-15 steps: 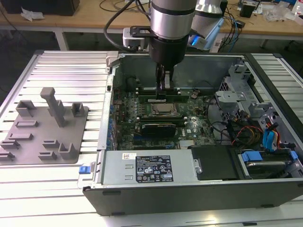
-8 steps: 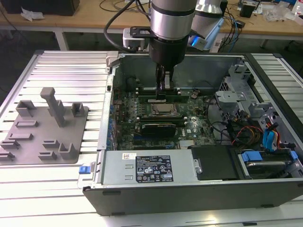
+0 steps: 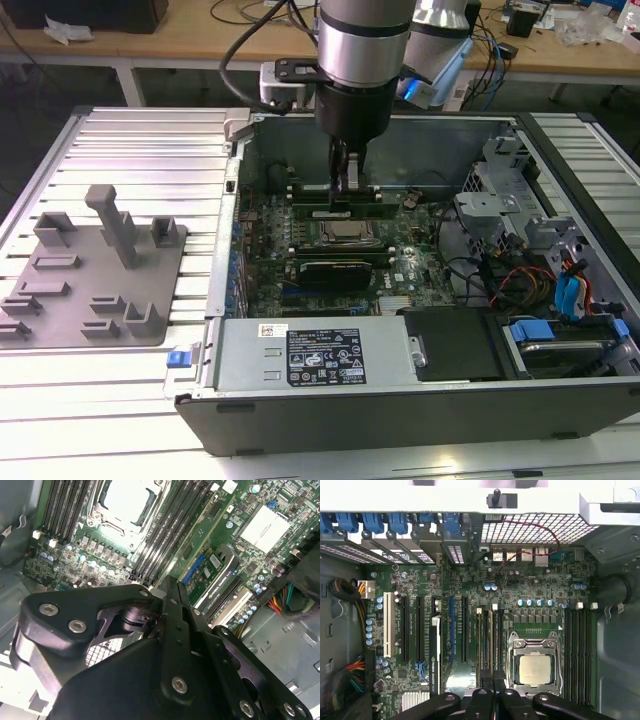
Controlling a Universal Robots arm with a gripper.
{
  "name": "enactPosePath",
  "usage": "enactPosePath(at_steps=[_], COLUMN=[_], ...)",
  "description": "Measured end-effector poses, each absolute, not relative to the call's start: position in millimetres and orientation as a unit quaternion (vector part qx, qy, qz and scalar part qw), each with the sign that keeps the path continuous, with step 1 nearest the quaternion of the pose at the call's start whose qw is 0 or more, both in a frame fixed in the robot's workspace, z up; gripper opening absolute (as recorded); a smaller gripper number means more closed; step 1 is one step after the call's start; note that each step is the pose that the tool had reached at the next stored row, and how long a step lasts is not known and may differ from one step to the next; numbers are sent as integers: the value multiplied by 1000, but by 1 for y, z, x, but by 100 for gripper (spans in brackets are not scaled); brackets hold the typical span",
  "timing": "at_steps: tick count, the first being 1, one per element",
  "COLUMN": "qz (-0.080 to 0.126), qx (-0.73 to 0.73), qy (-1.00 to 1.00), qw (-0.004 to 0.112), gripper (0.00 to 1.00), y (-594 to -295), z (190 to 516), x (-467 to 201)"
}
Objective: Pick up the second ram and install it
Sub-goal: 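Insert the second ram into the second slot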
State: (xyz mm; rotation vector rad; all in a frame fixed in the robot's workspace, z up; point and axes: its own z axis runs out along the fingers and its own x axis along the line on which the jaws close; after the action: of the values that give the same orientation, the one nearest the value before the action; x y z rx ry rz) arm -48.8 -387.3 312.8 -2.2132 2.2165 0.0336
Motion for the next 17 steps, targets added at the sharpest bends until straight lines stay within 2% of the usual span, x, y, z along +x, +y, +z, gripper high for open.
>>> enactPosePath(at_steps=[13,17], qz=[11,14], qx=[-706,-706], qy=[708,708], qw=[5,8], gripper=[9,9], y=[-387,-386], z=[283,274], x=[-49,-49])
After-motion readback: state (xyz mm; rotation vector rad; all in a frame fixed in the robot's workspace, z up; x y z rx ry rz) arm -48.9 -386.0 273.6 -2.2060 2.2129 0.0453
